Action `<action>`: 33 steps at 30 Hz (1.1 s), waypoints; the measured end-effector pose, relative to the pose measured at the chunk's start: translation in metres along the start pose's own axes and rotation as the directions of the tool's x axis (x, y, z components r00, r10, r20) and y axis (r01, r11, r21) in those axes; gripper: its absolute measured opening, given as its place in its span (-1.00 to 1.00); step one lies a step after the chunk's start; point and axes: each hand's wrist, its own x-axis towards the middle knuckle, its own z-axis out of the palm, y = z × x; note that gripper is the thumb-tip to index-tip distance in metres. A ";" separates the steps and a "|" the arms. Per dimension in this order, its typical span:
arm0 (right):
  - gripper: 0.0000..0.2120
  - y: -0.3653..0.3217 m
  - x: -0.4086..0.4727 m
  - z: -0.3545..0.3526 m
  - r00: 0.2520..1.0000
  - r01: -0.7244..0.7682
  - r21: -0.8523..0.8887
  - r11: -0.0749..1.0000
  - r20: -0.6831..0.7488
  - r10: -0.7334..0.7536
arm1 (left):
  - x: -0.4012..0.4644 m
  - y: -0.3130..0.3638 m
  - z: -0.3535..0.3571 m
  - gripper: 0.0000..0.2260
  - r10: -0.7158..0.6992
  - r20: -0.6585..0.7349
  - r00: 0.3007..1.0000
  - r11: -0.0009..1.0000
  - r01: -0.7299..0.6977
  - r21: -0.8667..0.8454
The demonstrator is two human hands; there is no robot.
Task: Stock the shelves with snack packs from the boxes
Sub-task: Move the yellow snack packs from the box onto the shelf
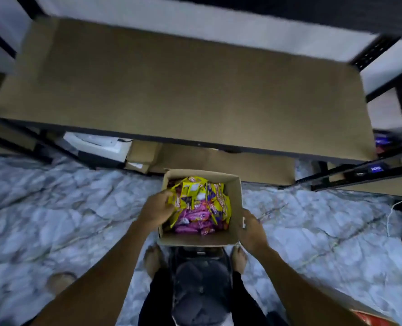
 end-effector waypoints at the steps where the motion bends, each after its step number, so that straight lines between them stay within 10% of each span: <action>1: -0.62 0.007 0.007 0.008 0.999 -0.017 -0.042 0.999 0.040 0.019 | 0.002 -0.014 0.012 -0.74 -0.058 0.018 0.998 0.997 0.059 -0.043; 7: -0.70 0.077 0.060 0.067 0.956 -0.095 -0.214 0.972 0.252 0.149 | 0.027 -0.077 0.101 -0.74 -0.299 0.111 0.948 0.930 0.315 -0.188; 13: -0.62 0.144 0.132 0.158 0.912 -0.157 -0.211 0.965 0.344 0.223 | 0.079 -0.145 0.187 -0.68 -0.346 0.234 0.909 0.936 0.353 0.014; 20: -0.52 0.229 0.211 0.237 0.889 -0.301 -0.062 0.951 0.343 0.304 | 0.144 -0.202 0.289 -0.44 -0.185 0.300 0.936 0.965 0.116 0.234; 24: -0.56 0.264 0.247 0.284 0.899 -0.435 0.184 0.881 0.131 0.417 | 0.168 -0.232 0.333 -0.32 -0.065 0.363 0.930 0.938 -0.067 0.341; 29: -0.71 0.279 0.284 0.339 0.739 -0.495 0.693 0.523 0.020 0.673 | 0.184 -0.260 0.376 -0.40 -0.027 0.255 0.967 0.842 -0.115 0.527; 33: -0.58 0.295 0.296 0.363 0.644 -0.445 0.761 0.472 -0.094 0.759 | 0.192 -0.268 0.402 -0.31 -0.072 0.234 0.970 0.852 -0.062 0.520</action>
